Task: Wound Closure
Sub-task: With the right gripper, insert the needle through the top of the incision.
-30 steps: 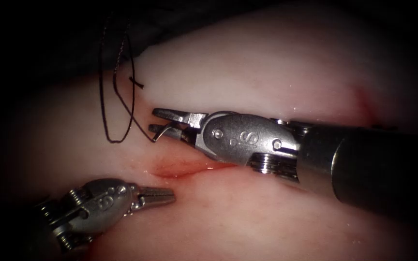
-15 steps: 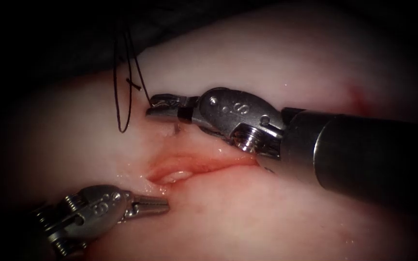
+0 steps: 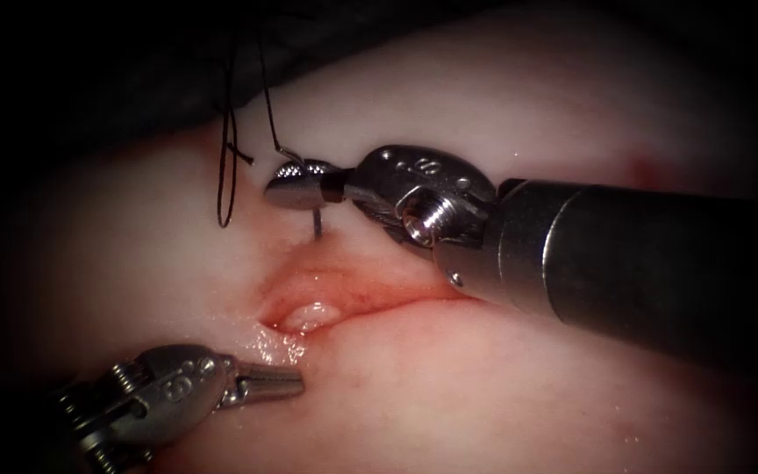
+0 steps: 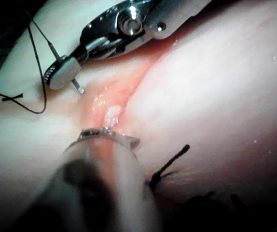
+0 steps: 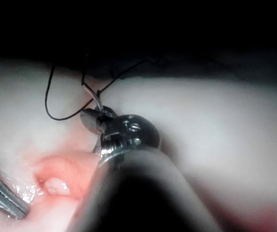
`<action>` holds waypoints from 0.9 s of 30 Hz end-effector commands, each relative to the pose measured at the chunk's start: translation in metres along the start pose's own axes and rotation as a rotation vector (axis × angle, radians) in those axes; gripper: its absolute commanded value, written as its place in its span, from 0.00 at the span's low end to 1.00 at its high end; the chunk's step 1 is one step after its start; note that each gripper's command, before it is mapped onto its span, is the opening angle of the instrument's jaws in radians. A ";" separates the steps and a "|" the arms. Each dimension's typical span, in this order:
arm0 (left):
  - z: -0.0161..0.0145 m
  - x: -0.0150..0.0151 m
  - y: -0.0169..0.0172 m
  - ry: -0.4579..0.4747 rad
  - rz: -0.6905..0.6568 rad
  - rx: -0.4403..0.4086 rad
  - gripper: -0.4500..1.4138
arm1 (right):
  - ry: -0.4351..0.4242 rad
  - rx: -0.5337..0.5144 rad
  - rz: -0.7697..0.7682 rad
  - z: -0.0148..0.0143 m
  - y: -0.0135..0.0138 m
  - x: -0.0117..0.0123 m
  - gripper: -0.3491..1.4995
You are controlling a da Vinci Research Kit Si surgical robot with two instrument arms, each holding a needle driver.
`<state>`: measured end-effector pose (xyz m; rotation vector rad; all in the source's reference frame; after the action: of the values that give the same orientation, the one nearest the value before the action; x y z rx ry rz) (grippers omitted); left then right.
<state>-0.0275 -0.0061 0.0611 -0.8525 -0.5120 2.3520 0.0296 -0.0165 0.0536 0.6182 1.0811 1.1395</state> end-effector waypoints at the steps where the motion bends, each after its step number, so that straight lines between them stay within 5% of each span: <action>1: 0.0005 0.0006 -0.0006 0.003 0.003 0.001 0.00 | 0.011 0.008 0.013 0.0012 -0.0003 0.0009 0.00; 15: 0.0000 0.0006 -0.0010 0.002 0.005 -0.004 0.00 | 0.020 0.082 0.282 0.0020 -0.0028 -0.0026 0.00; 27: -0.0013 0.0001 -0.0021 -0.006 0.004 0.005 0.00 | -0.012 0.175 0.387 0.0021 -0.0083 -0.0066 0.00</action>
<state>-0.0252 -0.0050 0.0609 -0.8423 -0.5127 2.3600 0.0334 -0.0262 0.0497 1.0048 1.0805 1.3816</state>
